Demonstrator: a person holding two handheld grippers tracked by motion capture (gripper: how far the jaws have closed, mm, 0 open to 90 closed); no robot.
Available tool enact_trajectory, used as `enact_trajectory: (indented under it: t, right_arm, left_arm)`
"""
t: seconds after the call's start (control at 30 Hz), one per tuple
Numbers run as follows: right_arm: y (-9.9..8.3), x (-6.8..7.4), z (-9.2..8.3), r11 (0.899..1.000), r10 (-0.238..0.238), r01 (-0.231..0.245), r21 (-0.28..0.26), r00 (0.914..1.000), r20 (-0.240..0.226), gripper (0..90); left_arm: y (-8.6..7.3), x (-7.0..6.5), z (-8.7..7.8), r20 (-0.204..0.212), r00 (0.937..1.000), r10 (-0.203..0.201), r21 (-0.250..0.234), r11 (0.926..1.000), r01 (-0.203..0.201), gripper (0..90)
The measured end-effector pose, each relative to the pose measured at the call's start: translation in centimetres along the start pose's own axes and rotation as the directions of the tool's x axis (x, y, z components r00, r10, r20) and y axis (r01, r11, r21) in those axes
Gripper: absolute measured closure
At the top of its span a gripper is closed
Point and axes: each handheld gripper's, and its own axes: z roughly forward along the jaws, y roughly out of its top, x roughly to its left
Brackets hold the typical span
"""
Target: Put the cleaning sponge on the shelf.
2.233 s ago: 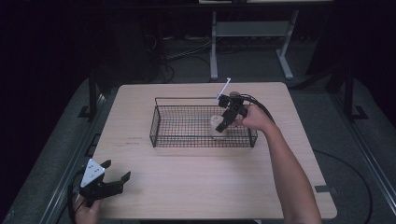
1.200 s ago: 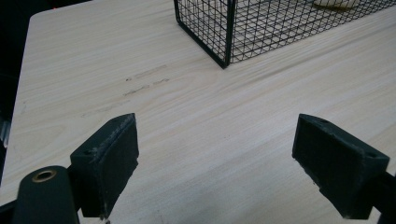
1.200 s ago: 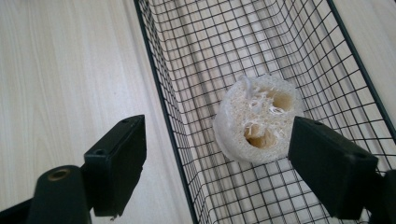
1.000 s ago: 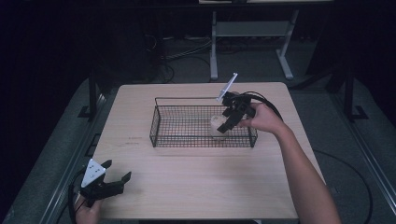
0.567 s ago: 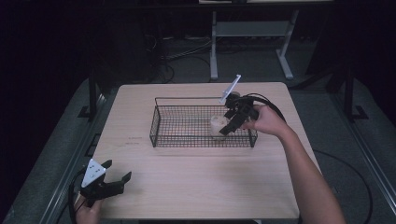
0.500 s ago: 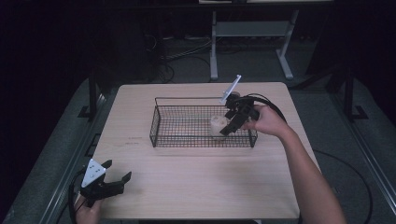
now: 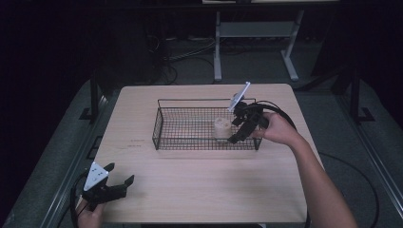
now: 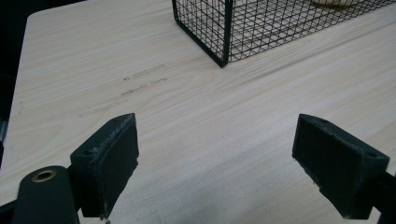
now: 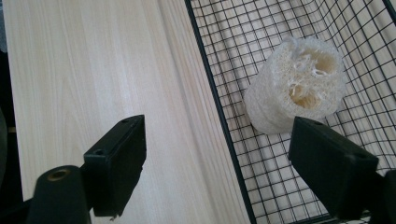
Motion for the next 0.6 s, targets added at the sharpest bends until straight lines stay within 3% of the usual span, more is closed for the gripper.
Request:
enact_trajectory:
  t: [0.6]
  right_arm:
    - [-1.8, 1.1, 0.0, 1.0, -0.001, 0.001, -0.016, 1.0, 0.003, 18.7]
  left_arm:
    - [0.0, -0.1, 0.0, 0.003, 1.0, 0.002, 0.002, 1.0, -0.002, 13.7]
